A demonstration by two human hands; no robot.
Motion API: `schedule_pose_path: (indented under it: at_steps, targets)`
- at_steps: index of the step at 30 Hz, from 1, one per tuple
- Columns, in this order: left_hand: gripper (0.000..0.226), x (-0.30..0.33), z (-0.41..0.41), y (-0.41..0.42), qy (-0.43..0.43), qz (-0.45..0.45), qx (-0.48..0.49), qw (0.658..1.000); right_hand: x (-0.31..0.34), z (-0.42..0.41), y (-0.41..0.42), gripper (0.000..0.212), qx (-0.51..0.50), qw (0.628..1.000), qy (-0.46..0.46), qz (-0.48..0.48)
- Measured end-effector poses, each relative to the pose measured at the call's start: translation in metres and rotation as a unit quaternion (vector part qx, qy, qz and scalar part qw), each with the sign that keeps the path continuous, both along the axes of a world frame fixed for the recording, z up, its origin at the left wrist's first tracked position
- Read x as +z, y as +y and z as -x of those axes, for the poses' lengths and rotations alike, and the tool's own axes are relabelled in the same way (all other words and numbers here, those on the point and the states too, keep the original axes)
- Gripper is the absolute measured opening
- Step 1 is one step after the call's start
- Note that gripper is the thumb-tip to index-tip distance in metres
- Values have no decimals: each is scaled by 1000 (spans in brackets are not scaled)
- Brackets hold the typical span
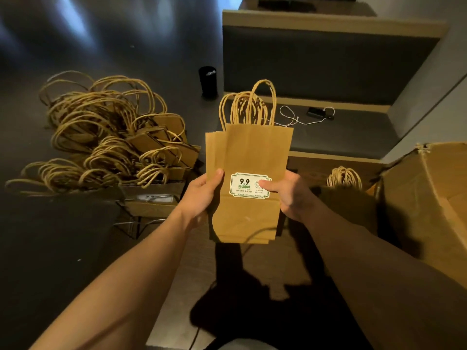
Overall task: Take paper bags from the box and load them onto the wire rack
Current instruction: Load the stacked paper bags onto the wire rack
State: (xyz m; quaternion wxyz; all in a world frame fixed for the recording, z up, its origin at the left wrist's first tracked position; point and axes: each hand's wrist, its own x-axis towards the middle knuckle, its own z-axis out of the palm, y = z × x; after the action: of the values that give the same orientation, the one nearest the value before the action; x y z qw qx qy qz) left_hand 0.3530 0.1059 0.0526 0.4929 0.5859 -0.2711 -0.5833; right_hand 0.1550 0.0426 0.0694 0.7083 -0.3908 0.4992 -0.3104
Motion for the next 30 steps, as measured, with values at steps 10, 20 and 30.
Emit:
schedule_pose_path:
  at_steps: [10,20,30]
  targets:
    - [47,28,-42,32,-50,5,-81,995,15,-24,15,28,44,998,-37,-10]
    - [37,13,-126,76,-469,-96,-124,869,10,-67,26,28,44,998,32,-15]
    - [44,21,-142,63,-384,11,-73,920,3,-63,42,9,101,994,-32,-13]
